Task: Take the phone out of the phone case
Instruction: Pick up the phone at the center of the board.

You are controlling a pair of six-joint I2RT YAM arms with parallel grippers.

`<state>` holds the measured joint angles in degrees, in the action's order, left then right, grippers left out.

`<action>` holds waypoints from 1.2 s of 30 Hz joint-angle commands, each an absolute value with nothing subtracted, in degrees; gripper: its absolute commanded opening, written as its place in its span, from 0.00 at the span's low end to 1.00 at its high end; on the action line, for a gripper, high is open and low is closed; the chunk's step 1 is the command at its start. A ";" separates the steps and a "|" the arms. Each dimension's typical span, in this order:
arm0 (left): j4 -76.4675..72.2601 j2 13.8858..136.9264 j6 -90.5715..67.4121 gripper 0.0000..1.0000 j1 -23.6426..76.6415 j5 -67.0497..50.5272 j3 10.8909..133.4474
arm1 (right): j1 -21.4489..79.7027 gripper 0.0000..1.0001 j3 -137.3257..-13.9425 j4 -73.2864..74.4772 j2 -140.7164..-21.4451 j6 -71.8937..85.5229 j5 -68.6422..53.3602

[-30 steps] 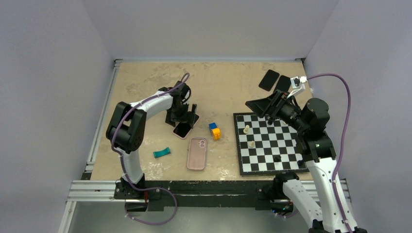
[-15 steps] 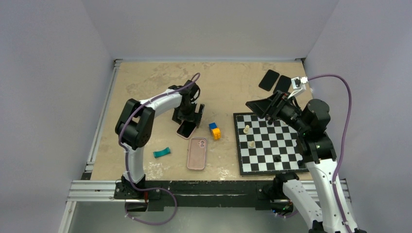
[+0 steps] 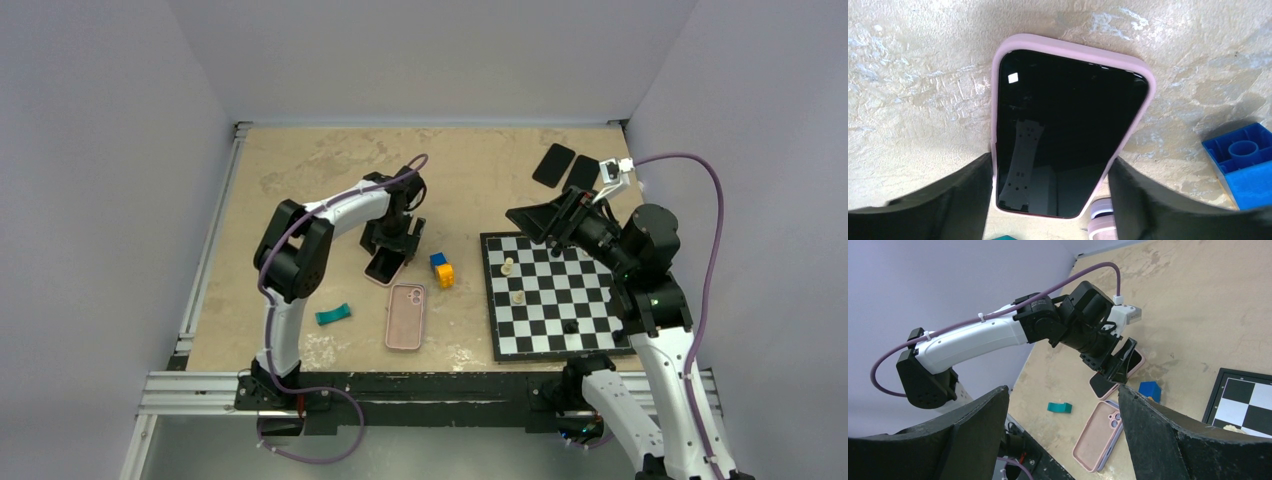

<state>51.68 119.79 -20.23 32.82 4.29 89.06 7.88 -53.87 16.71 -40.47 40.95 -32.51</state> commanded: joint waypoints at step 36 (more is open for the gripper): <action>26.41 63.96 -33.47 0.00 38.11 -4.86 58.47 | 33.29 0.74 -57.26 -4.91 -72.63 51.32 -23.86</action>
